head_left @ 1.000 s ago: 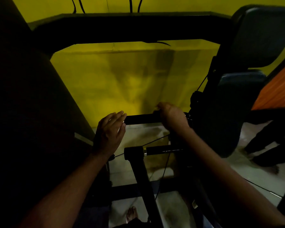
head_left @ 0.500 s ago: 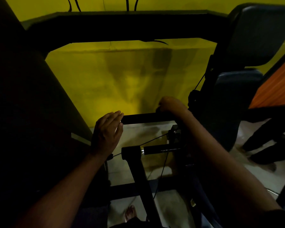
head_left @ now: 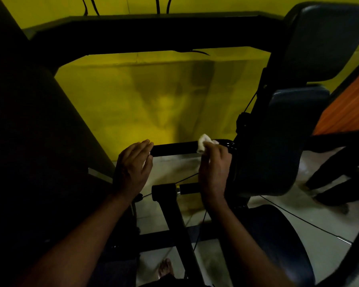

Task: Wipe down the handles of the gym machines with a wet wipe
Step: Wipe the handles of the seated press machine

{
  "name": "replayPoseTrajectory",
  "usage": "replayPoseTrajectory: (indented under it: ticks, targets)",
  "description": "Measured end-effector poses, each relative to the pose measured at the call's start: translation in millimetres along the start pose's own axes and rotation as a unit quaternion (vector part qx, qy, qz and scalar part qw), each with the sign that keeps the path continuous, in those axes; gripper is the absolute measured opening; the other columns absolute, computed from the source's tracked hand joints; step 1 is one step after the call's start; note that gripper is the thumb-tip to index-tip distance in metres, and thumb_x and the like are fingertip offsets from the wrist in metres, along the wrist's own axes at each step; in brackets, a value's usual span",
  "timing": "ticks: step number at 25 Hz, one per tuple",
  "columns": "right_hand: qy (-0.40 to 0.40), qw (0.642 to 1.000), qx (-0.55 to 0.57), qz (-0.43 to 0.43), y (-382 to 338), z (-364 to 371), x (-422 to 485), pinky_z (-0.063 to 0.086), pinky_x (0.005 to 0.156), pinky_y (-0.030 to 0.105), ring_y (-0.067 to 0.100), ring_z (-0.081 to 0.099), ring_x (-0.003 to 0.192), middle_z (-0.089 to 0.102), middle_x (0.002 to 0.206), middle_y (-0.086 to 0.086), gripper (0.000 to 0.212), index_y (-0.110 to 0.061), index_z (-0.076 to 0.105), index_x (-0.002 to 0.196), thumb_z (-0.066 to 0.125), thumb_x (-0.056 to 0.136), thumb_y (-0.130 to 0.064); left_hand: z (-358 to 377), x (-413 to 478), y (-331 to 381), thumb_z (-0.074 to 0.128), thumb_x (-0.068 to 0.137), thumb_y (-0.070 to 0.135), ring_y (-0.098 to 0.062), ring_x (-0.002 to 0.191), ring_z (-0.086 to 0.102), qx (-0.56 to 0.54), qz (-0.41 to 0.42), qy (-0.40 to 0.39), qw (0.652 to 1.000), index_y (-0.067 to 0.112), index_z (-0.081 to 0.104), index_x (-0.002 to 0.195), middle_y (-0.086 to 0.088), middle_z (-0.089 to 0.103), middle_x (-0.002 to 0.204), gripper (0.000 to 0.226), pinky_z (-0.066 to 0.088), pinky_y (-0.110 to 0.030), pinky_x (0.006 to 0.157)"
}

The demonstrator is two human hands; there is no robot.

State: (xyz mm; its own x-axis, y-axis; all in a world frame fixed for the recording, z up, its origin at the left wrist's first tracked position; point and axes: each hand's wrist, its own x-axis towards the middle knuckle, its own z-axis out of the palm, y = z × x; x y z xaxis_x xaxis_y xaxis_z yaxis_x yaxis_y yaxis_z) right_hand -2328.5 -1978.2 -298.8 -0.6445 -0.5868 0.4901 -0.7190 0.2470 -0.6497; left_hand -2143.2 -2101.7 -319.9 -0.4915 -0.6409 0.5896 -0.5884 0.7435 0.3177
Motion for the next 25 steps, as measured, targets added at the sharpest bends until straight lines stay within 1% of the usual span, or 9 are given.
replayPoseTrajectory:
  ticks: [2, 4, 6, 7, 10, 15, 19, 23, 25]
  targets:
    - [0.082, 0.947, 0.208, 0.232, -6.6, 15.6, -3.8, 0.052, 0.078, 0.033, 0.018, 0.061, 0.095, 0.066, 0.101, 0.003, 0.014, -0.011, 0.066, 0.105, 0.064, 0.092, -0.017, 0.6, -0.7, 0.4, 0.049, 0.098, 0.024, -0.027, 0.122, 0.054, 0.002, -0.005, -0.001, 1.000, 0.009, 0.063, 0.130, -0.007, 0.061, 0.134, 0.039, 0.046, -0.043, 0.099]
    - [0.100, 0.785, 0.438, 0.427, -23.6, 29.2, -5.7, 0.054, 0.074, 0.031, 0.018, 0.063, 0.085, 0.067, 0.090, 0.003, 0.004, -0.011, 0.064, 0.097, 0.063, 0.093, -0.011, 0.9, -1.1, 1.4, 0.050, 0.097, 0.023, -0.027, 0.121, 0.055, 0.000, -0.008, -0.001, 1.000, 0.009, 0.063, 0.129, -0.007, 0.062, 0.133, 0.038, 0.047, -0.045, 0.098]
    - [0.081, 0.620, 0.592, 0.509, -39.8, 34.8, -0.2, 0.055, 0.070, 0.027, 0.018, 0.062, 0.082, 0.064, 0.088, 0.006, 0.015, -0.010, 0.059, 0.100, 0.053, 0.095, 0.003, -0.4, -0.1, 2.1, 0.051, 0.096, 0.023, -0.028, 0.120, 0.056, 0.001, -0.002, 0.000, 1.000, 0.008, 0.064, 0.129, -0.008, 0.062, 0.132, 0.038, 0.048, -0.046, 0.096]
    - [0.070, 0.565, 0.631, 0.527, -43.8, 32.8, 5.0, 0.055, 0.072, 0.027, 0.018, 0.062, 0.085, 0.063, 0.092, 0.008, 0.018, -0.009, 0.058, 0.105, 0.049, 0.097, 0.005, -0.8, 0.7, 2.8, 0.051, 0.096, 0.023, -0.028, 0.120, 0.056, 0.002, 0.000, 0.001, 1.000, 0.008, 0.064, 0.129, -0.008, 0.063, 0.132, 0.038, 0.049, -0.046, 0.095]
    - [0.052, 0.500, 0.678, 0.537, -47.4, 22.3, 11.2, 0.055, 0.078, 0.030, 0.022, 0.063, 0.094, 0.064, 0.101, 0.012, 0.022, -0.007, 0.059, 0.109, 0.041, 0.100, 0.003, -1.5, 2.1, 4.6, 0.050, 0.097, 0.024, -0.029, 0.119, 0.056, 0.004, 0.002, -0.003, 1.000, 0.008, 0.064, 0.129, -0.008, 0.063, 0.132, 0.039, 0.049, -0.047, 0.095]
    - [0.004, 0.548, 0.643, 0.536, -55.2, 17.3, 3.6, 0.054, 0.089, 0.029, 0.018, 0.064, 0.089, 0.065, 0.094, 0.011, 0.020, -0.001, 0.060, 0.106, 0.044, 0.097, 0.008, -2.7, 0.1, 5.1, 0.051, 0.096, 0.022, -0.028, 0.120, 0.056, 0.006, -0.001, -0.002, 1.000, 0.008, 0.063, 0.130, -0.008, 0.062, 0.133, 0.039, 0.049, -0.044, 0.096]
    - [0.102, 0.545, 0.644, 0.527, -52.4, 22.8, 11.3, 0.054, 0.079, 0.024, 0.013, 0.062, 0.082, 0.064, 0.094, 0.005, 0.028, -0.008, 0.059, 0.119, 0.046, 0.097, 0.006, -1.9, 0.6, 4.6, 0.051, 0.096, 0.022, -0.027, 0.120, 0.055, 0.007, 0.002, 0.000, 1.000, 0.009, 0.063, 0.130, -0.007, 0.062, 0.133, 0.038, 0.049, -0.043, 0.095]
    - [0.098, 0.656, 0.537, 0.521, -68.2, 32.1, -10.2, 0.055, 0.059, 0.022, 0.008, 0.066, 0.064, 0.069, 0.070, -0.002, 0.009, -0.007, 0.068, 0.088, 0.061, 0.093, -0.004, -2.1, 0.3, 4.4, 0.050, 0.097, 0.023, -0.026, 0.120, 0.055, 0.011, 0.000, -0.004, 1.000, 0.009, 0.062, 0.131, -0.007, 0.061, 0.134, 0.039, 0.049, -0.043, 0.095]
    - [0.102, 0.661, 0.542, 0.509, -72.6, 35.4, -13.2, 0.055, 0.062, 0.025, 0.010, 0.065, 0.064, 0.066, 0.071, 0.005, 0.009, -0.003, 0.062, 0.081, 0.065, 0.088, 0.001, -3.1, 1.4, 4.0, 0.050, 0.096, 0.022, -0.027, 0.119, 0.055, 0.015, 0.002, -0.007, 1.000, 0.008, 0.062, 0.131, -0.007, 0.062, 0.134, 0.039, 0.049, -0.042, 0.095]
